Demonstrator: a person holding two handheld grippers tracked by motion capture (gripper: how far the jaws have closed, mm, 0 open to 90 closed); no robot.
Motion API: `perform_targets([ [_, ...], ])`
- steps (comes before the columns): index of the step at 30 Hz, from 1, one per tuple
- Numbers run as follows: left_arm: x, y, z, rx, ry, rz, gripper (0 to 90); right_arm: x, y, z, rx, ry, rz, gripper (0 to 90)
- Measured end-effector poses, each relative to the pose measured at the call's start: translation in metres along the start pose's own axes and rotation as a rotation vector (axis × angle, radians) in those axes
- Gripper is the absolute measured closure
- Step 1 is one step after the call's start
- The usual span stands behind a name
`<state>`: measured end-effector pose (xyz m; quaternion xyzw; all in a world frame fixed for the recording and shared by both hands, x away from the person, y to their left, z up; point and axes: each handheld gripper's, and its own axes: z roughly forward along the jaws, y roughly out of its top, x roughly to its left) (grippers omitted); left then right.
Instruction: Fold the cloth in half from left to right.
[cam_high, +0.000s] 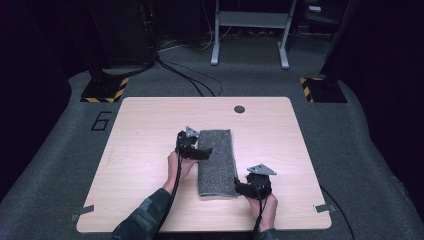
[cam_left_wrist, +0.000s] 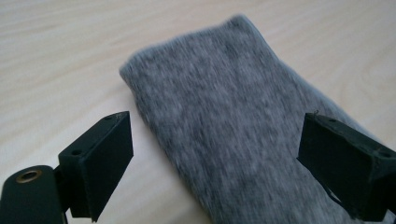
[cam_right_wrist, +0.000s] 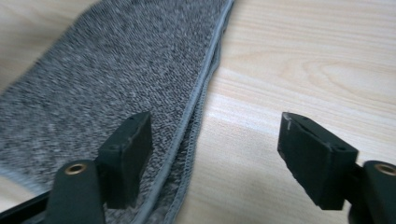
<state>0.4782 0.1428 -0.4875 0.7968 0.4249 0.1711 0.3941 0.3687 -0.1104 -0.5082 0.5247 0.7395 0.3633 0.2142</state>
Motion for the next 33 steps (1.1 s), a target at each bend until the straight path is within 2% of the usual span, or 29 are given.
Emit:
perform_targets([
  [5,-0.022,-0.029,-0.018,0.044,-0.019,0.084,8.1,0.003,-0.004,0.017,0.057,-0.006,-0.021,19.4],
  [7,-0.030,-0.039,-0.022,0.037,-0.020,0.098,7.5,0.004,-0.007,0.020,0.050,-0.014,-0.037,18.2],
  [9,-0.038,-0.047,-0.026,0.052,-0.020,0.122,7.3,0.005,-0.008,0.020,0.045,-0.017,-0.039,17.1],
  [11,-0.043,-0.054,-0.027,0.059,-0.003,0.147,6.7,0.005,-0.008,0.021,0.046,-0.022,-0.047,16.3],
  [18,-0.045,-0.071,-0.024,0.075,0.009,0.140,4.7,0.007,-0.010,0.021,0.034,-0.035,-0.034,15.1],
  [20,-0.043,-0.074,-0.021,0.074,-0.001,0.118,3.7,0.007,-0.010,0.021,0.031,-0.037,-0.035,14.7],
  [26,-0.042,-0.075,-0.021,0.085,-0.005,0.098,2.7,0.007,-0.010,0.021,0.034,-0.046,-0.039,13.7],
  [33,-0.042,-0.075,-0.022,0.082,0.002,0.099,2.7,0.008,-0.010,0.022,0.031,-0.048,-0.035,13.9],
])
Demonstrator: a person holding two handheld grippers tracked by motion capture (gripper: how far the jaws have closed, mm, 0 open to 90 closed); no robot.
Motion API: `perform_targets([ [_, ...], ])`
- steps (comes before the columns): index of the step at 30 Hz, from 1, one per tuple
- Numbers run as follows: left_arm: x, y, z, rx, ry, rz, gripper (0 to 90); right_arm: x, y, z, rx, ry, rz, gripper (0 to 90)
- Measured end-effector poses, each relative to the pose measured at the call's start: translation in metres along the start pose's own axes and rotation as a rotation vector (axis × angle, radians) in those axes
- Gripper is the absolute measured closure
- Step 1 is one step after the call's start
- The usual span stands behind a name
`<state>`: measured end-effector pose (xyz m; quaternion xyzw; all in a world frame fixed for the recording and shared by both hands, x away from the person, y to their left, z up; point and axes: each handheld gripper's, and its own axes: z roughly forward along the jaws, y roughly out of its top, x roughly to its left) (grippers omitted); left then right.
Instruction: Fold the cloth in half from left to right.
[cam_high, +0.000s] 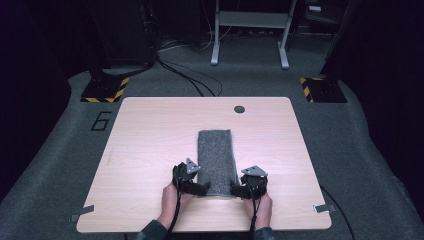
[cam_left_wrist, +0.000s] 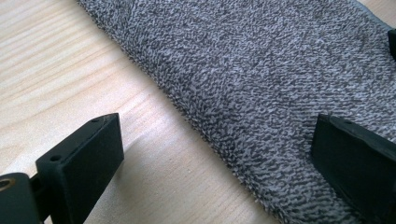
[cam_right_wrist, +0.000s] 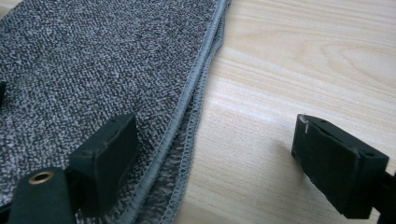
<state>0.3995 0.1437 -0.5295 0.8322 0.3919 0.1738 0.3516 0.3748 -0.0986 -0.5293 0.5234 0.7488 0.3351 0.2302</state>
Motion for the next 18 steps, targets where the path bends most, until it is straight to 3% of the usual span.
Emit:
perform_targets([
  [11,-0.002,-0.006,-0.006,-0.006,0.010,-0.010,2.9,0.003,-0.001,-0.002,0.015,0.003,0.002,13.2],
  [18,-0.008,-0.023,-0.024,0.004,0.014,-0.009,2.9,0.020,-0.017,-0.022,0.024,0.028,-0.033,13.4],
])
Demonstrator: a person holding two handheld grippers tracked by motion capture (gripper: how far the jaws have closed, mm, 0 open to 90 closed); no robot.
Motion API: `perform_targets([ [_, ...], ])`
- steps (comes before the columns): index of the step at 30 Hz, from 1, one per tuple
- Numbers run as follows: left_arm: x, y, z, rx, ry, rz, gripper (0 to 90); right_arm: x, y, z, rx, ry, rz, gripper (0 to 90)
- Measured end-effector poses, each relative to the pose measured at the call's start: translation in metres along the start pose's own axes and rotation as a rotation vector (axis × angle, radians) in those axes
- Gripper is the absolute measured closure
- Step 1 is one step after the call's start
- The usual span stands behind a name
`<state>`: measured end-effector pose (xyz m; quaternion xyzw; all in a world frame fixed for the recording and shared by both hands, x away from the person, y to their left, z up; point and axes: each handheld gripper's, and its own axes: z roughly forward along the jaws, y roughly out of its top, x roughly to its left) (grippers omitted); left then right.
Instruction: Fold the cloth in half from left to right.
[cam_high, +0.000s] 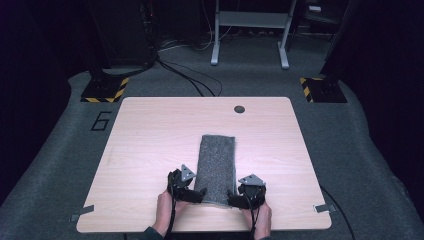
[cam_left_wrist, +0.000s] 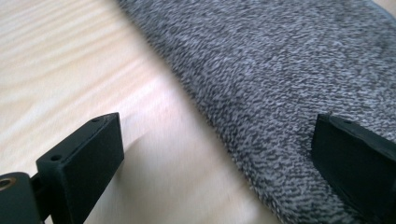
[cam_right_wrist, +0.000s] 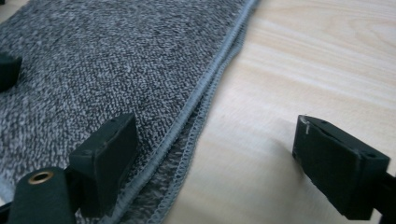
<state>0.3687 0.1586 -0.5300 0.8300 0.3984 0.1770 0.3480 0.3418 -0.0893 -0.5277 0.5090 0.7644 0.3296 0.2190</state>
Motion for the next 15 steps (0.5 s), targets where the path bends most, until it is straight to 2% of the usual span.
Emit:
perform_targets([
  [2,-0.005,-0.005,-0.005,0.000,-0.004,0.000,3.0,0.002,-0.003,-0.003,0.009,0.015,0.000,13.1],
  [6,-0.011,-0.013,-0.013,-0.001,-0.005,-0.006,3.0,0.006,-0.009,-0.010,0.012,0.041,-0.031,13.1],
  [8,-0.012,-0.015,-0.017,0.007,-0.018,-0.011,2.4,0.007,-0.012,-0.013,0.012,0.051,-0.038,13.1],
  [9,-0.010,-0.016,-0.019,0.015,-0.050,-0.011,0.6,0.006,-0.011,-0.013,0.009,0.066,-0.056,13.4],
  [11,0.002,-0.014,-0.022,-0.004,-0.098,-0.056,0.2,-0.003,-0.007,-0.013,0.013,0.117,-0.051,13.9],
  [12,0.009,-0.013,-0.022,-0.019,-0.099,-0.093,0.2,-0.011,0.000,-0.012,0.005,0.151,-0.032,14.0],
  [13,0.016,-0.010,-0.022,-0.020,-0.098,-0.099,0.2,-0.017,0.007,-0.011,0.002,0.167,0.001,13.9],
  [14,0.022,-0.006,-0.021,-0.021,-0.093,-0.096,0.2,-0.020,0.016,-0.009,-0.008,0.167,-0.012,13.9],
  [15,0.028,-0.003,-0.019,-0.034,-0.082,-0.119,0.2,-0.022,0.024,-0.006,-0.002,0.163,-0.029,13.9],
])
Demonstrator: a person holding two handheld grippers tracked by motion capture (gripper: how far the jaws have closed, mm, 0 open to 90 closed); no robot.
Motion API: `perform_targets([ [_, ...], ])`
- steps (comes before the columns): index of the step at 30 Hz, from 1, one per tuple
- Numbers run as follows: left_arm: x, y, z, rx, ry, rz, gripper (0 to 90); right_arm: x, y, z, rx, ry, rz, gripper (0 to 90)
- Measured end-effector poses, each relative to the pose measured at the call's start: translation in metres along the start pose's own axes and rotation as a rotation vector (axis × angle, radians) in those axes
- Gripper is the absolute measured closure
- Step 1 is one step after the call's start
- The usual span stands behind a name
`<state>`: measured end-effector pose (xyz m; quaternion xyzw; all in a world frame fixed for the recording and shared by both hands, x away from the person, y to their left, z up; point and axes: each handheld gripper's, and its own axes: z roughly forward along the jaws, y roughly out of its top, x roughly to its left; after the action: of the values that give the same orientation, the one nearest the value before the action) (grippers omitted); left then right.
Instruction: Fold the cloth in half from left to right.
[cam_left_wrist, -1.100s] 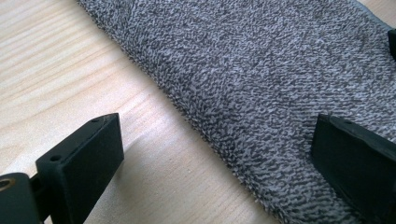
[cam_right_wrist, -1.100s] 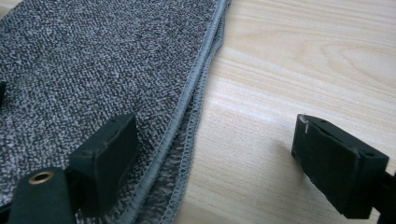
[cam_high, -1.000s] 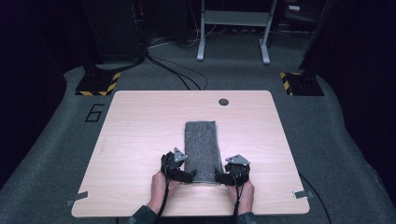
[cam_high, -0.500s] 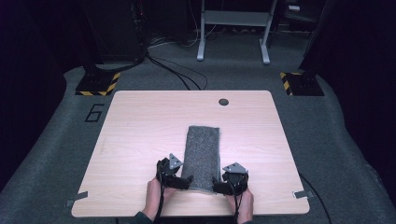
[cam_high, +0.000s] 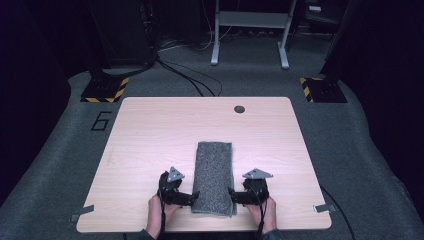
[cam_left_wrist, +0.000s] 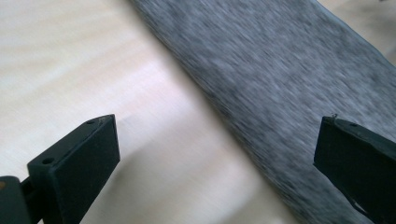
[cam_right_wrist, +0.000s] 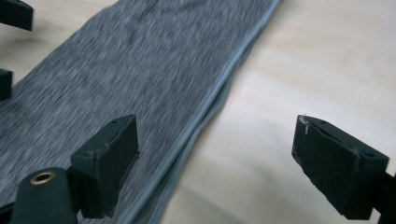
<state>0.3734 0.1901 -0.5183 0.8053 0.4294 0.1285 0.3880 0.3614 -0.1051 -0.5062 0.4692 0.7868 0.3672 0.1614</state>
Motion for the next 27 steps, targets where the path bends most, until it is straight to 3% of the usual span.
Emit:
perform_targets([
  [4,0.023,0.027,0.014,-0.014,0.005,-0.067,0.3,-0.013,0.032,0.021,0.018,-0.018,-0.028,15.0],
  [6,0.029,0.039,0.018,-0.023,0.037,-0.052,1.1,-0.021,0.047,0.031,0.022,-0.014,-0.019,14.8],
  [14,0.048,0.085,0.043,-0.029,0.044,-0.040,6.7,-0.046,0.090,0.060,0.006,-0.001,0.003,18.7],
  [15,0.050,0.089,0.047,-0.033,0.036,-0.053,7.9,-0.047,0.095,0.064,0.009,-0.001,0.015,19.8],
  [19,0.057,0.099,0.064,-0.024,0.061,-0.058,16.3,-0.051,0.107,0.078,0.016,-0.019,0.014,24.7],
  [21,0.062,0.100,0.073,-0.008,0.047,-0.082,16.4,-0.052,0.111,0.085,0.031,-0.008,0.030,26.9],
  [23,0.064,0.100,0.078,-0.021,0.051,-0.094,20.4,-0.053,0.114,0.092,0.031,-0.049,0.008,31.2],
  [24,0.066,0.100,0.081,-0.013,0.038,-0.105,21.8,-0.055,0.113,0.096,0.034,-0.037,0.021,32.9],
  [26,0.067,0.101,0.089,0.007,0.057,-0.047,25.1,-0.056,0.109,0.105,0.062,-0.061,0.033,37.0],
  [27,0.068,0.100,0.093,0.011,0.054,-0.053,26.6,-0.059,0.106,0.108,0.064,-0.059,0.049,37.6],
])
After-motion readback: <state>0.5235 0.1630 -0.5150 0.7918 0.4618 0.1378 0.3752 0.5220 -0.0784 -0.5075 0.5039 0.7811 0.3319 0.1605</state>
